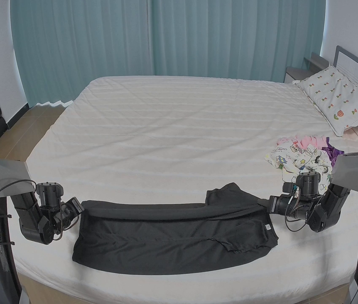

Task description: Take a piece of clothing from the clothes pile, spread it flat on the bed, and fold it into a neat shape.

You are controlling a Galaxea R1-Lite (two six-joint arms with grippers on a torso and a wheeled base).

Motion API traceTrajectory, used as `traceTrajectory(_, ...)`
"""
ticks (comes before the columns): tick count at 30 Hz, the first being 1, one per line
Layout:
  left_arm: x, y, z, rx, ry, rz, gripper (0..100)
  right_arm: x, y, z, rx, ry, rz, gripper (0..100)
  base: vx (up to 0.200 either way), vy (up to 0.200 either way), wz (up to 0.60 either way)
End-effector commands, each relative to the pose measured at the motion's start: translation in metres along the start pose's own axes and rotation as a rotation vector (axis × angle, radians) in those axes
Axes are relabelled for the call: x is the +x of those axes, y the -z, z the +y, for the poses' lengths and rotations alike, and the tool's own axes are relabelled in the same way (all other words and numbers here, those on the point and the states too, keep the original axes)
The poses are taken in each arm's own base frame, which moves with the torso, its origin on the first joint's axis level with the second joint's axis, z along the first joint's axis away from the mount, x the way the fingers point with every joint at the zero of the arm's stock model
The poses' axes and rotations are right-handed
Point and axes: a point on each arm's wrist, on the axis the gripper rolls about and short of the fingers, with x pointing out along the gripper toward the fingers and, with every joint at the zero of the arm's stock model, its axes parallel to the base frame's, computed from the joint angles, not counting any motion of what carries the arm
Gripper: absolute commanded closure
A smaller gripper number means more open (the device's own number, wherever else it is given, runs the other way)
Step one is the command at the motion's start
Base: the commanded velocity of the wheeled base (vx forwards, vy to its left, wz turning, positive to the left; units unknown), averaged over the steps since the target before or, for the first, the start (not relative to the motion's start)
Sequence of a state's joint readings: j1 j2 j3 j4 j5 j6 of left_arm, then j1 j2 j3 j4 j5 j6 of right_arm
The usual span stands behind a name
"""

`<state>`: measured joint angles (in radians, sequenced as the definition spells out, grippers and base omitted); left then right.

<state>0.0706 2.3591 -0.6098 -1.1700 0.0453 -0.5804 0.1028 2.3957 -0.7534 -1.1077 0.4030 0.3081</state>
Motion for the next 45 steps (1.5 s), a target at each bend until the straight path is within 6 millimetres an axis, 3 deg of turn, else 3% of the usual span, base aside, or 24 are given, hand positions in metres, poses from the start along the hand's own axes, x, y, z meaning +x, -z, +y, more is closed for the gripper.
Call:
traceTrajectory(1,-0.004,0.022,0.015,0.039,-0.046,0.072,100,-0.005,0.019,-0.002,-0.013,0.01,0.066,100,0.0,0.0,0.0)
traceTrajectory(9,-0.01,0.039,0.023,0.054,-0.062,0.113,100,-0.009,0.034,-0.003,-0.043,0.017,0.118,100,0.0,0.0,0.0)
traceTrajectory(10,-0.011,0.04,0.024,0.055,-0.065,0.12,0,-0.009,0.036,-0.003,-0.042,0.019,0.124,100,0.0,0.0,0.0)
traceTrajectory(12,-0.012,0.041,0.024,0.055,-0.067,0.125,0,-0.008,0.039,-0.004,-0.038,0.023,0.131,100,0.0,0.0,0.0)
traceTrajectory(13,-0.014,0.043,0.025,0.056,-0.071,0.133,0,-0.008,0.042,-0.005,-0.037,0.024,0.14,0,0.0,0.0,0.0)
traceTrajectory(17,-0.02,0.044,0.026,0.054,-0.069,0.132,0,-0.011,0.039,-0.003,-0.038,0.021,0.126,0,0.0,0.0,0.0)
traceTrajectory(21,-0.026,0.041,0.027,0.04,-0.036,0.096,0,-0.017,0.022,-0.002,-0.046,0.013,0.048,0,0.0,0.0,0.0)
traceTrajectory(25,-0.035,0.027,0.029,-0.011,-0.018,0.031,0,-0.025,0.002,0.003,-0.018,0.005,-0.02,0,0.0,0.0,0.0)
traceTrajectory(28,-0.036,0.02,0.027,-0.052,-0.01,0.008,0,-0.025,-0.001,0.005,0.005,-0.002,-0.031,0,0.0,0.0,0.0)
traceTrajectory(29,-0.04,0.003,0.021,-0.172,0.026,-0.052,0,-0.022,-0.011,0.011,0.039,-0.018,-0.063,0,0.0,0.0,0.0)
traceTrajectory(30,-0.042,-0.001,0.018,-0.194,0.039,-0.065,0,-0.019,-0.012,0.014,0.041,-0.025,-0.065,0,0.0,0.0,0.0)
traceTrajectory(34,-0.048,-0.008,0.014,-0.217,0.088,-0.068,0,-0.014,-0.012,0.018,0.041,-0.037,-0.057,0,0.0,0.0,0.0)
traceTrajectory(35,-0.052,-0.011,0.01,-0.237,0.117,-0.066,0,-0.004,-0.005,0.021,0.053,-0.046,-0.02,0,0.0,0.0,0.0)
traceTrajectory(45,-0.051,0.0,0.002,-0.317,0.135,-0.018,0,0.023,0.011,0.017,0.081,-0.034,0.082,0,0.0,0.0,0.0)
